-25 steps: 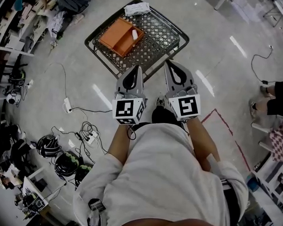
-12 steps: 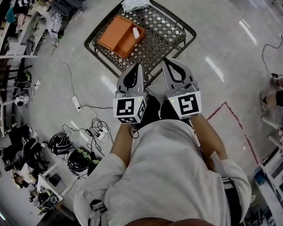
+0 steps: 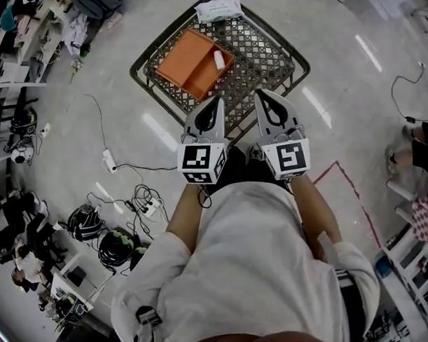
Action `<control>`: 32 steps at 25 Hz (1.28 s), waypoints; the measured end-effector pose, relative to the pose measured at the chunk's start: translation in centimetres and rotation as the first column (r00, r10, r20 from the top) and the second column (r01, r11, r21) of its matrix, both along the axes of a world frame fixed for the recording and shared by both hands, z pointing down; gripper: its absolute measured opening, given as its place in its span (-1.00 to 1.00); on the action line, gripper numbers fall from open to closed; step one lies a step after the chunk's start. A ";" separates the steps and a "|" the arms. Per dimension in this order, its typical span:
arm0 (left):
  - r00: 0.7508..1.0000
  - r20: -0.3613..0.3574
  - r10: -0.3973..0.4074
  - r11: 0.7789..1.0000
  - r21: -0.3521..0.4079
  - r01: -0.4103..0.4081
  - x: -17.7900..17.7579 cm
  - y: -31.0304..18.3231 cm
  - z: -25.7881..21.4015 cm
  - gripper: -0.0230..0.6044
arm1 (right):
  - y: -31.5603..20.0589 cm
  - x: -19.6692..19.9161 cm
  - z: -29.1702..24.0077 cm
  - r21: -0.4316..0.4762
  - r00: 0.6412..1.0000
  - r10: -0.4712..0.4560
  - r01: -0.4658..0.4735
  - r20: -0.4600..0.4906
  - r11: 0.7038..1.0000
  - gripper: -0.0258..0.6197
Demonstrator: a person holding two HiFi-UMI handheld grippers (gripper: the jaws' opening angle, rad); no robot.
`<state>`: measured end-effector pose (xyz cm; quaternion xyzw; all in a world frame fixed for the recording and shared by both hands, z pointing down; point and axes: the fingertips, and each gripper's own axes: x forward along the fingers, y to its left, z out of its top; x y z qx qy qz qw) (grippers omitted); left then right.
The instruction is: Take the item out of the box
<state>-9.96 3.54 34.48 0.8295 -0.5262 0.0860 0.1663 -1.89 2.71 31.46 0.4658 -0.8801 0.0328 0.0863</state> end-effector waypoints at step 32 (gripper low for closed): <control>0.986 0.161 -0.053 0.940 -0.325 0.103 -3.9 -13.9 15.2 -0.90 | -15.0 -2.6 17.2 -0.360 0.984 -0.163 0.130 -0.065 0.924 -0.91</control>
